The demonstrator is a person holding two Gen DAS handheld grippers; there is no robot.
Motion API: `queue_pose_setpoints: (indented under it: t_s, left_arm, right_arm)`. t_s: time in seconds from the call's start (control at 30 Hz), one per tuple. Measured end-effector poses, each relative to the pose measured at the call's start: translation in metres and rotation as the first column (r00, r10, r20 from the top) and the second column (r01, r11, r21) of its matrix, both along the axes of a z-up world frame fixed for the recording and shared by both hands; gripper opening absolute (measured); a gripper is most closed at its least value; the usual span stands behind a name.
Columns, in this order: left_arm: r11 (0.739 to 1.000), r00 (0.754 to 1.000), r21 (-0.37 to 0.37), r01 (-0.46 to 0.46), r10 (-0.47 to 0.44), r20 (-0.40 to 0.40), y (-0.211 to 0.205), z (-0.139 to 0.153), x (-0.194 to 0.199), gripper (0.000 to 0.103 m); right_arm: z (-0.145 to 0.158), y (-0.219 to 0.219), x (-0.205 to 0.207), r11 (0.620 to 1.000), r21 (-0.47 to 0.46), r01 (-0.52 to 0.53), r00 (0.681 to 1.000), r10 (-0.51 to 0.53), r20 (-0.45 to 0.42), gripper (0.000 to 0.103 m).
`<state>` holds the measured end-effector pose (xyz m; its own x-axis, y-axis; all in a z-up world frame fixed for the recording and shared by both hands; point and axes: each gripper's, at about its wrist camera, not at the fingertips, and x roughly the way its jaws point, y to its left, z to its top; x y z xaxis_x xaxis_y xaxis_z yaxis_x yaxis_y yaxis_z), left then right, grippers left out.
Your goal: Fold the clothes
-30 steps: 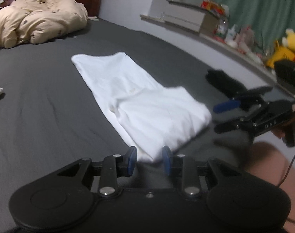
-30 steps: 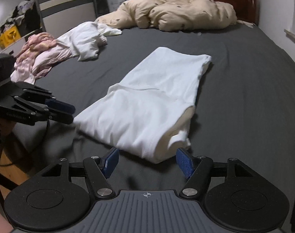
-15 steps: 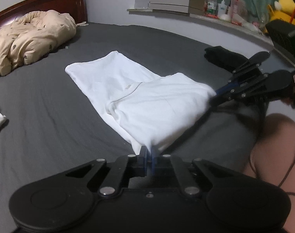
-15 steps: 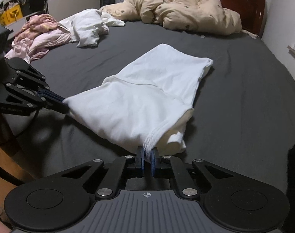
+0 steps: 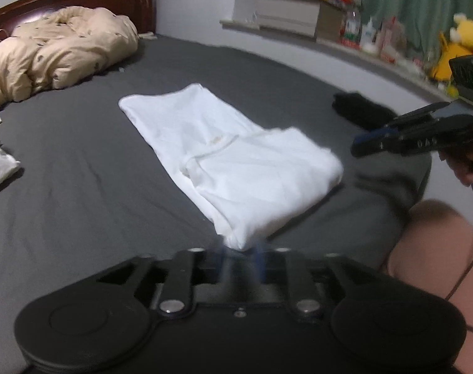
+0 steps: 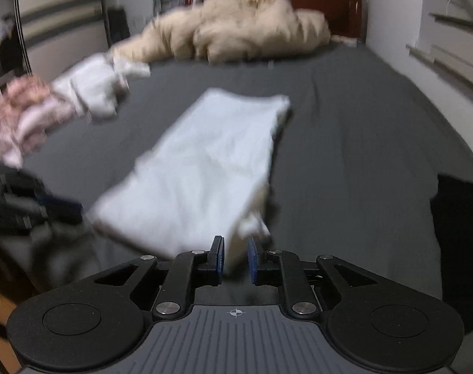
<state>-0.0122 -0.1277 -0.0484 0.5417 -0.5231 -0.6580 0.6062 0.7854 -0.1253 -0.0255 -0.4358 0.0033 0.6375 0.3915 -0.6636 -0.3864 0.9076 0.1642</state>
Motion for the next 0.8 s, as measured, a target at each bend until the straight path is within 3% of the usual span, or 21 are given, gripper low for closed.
queue_pose_setpoints:
  t_s: [0.07, 0.13, 0.17, 0.3, 0.33, 0.4, 0.47, 0.53, 0.67, 0.8]
  left_arm:
    - [1.000, 1.000, -0.015, -0.004, 0.004, 0.012, 0.005, 0.003, -0.007, 0.032]
    - [1.000, 1.000, -0.017, -0.008, 0.008, 0.020, 0.008, 0.005, -0.012, 0.033]
    - [1.000, 1.000, -0.015, -0.012, 0.012, 0.024, 0.010, 0.005, -0.015, 0.033]
    - [0.999, 0.999, -0.021, -0.042, 0.043, 0.022, 0.021, 0.003, -0.025, 0.034]
    - [0.998, 0.998, -0.029, -0.052, 0.052, 0.017, 0.025, 0.002, -0.027, 0.035]
    - [0.997, 0.998, -0.035, -0.065, 0.066, 0.011, 0.032, 0.000, -0.030, 0.036]
    - [0.996, 0.997, -0.037, -0.076, 0.076, 0.006, 0.038, -0.002, -0.033, 0.037]
    - [0.996, 0.996, -0.037, -0.086, 0.086, 0.004, 0.043, -0.004, -0.033, 0.037]
    - [0.994, 0.995, -0.054, -0.099, 0.100, 0.003, 0.050, -0.004, -0.032, 0.037]
    - [0.992, 0.994, -0.064, -0.107, 0.107, 0.002, 0.054, -0.003, -0.032, 0.039]
  right_arm:
    - [0.014, 0.004, -0.002, 0.999, 0.045, 0.014, 1.000, -0.015, 0.022, 0.021]
    - [0.018, 0.019, 0.005, 0.996, 0.086, -0.012, 1.000, 0.011, 0.010, 0.056]
    - [0.017, 0.028, 0.009, 0.996, 0.090, -0.015, 1.000, 0.014, 0.010, 0.080]
    - [0.006, 0.055, 0.031, 0.999, 0.043, -0.024, 0.999, 0.023, 0.028, 0.080]
    - [0.003, 0.060, 0.037, 0.999, 0.025, -0.025, 0.999, 0.025, 0.025, 0.078]
    - [-0.006, 0.068, 0.048, 1.000, 0.006, -0.027, 1.000, 0.027, -0.002, 0.057]
    - [-0.014, 0.072, 0.059, 1.000, -0.001, -0.027, 0.999, 0.027, -0.041, 0.045]
    - [-0.020, 0.073, 0.067, 1.000, -0.008, -0.022, 0.998, 0.022, -0.061, 0.040]
    - [-0.028, 0.076, 0.075, 1.000, -0.017, -0.018, 0.997, 0.017, -0.073, 0.010]
    - [-0.028, 0.078, 0.075, 0.999, -0.021, -0.032, 0.997, 0.030, -0.076, 0.000]
